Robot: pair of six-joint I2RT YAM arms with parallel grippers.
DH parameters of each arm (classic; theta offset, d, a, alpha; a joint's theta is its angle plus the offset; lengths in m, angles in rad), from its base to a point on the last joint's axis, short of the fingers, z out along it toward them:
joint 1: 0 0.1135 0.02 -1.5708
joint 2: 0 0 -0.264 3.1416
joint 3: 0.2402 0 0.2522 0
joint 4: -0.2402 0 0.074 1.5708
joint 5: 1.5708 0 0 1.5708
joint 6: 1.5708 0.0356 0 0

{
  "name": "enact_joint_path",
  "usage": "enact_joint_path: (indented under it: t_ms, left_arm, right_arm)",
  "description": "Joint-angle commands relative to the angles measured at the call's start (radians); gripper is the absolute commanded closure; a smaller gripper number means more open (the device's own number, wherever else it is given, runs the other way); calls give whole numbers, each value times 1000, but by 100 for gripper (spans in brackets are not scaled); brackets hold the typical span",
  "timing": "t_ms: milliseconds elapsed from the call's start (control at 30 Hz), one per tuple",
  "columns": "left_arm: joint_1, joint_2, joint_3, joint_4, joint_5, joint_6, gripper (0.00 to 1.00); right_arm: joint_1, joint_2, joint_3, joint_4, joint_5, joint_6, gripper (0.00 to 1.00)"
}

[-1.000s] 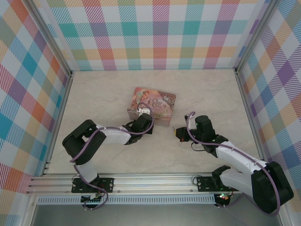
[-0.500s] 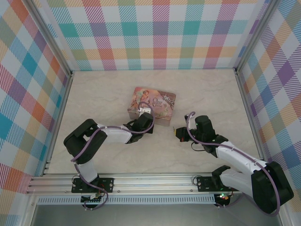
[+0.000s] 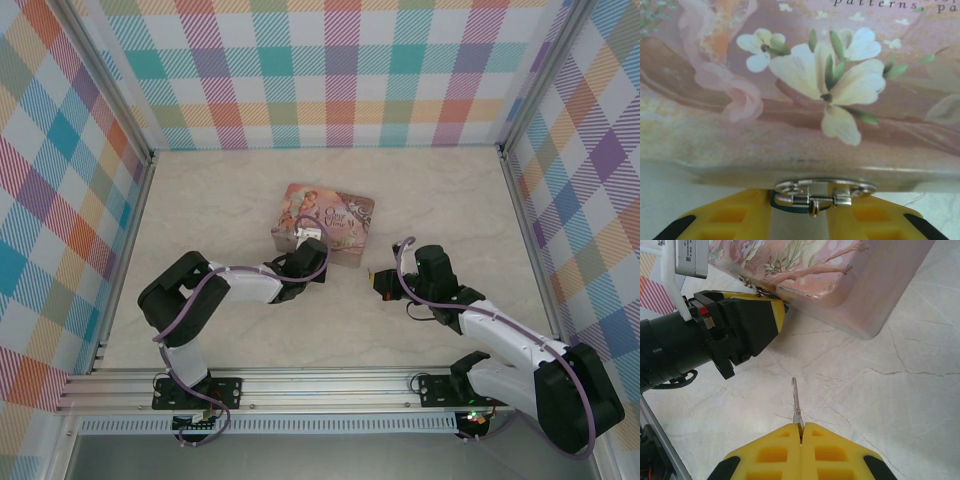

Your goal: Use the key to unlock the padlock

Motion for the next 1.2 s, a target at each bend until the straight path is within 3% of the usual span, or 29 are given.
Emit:
enact_joint_path:
  t_ms: [0,433,1167]
  left_arm:
    - [-11,15,24,-17,-21,6,69]
    - [-11,-54,10,-37,29,-34,75]
    - [-10,-211,50,-169,216,-288,89]
  right_arm:
    - [3,-11,-4,20,1,-11,97]
    - [5,-54,-42,-5,20,-32,97]
    - [21,-106,-57,-65,-32,-169,97]
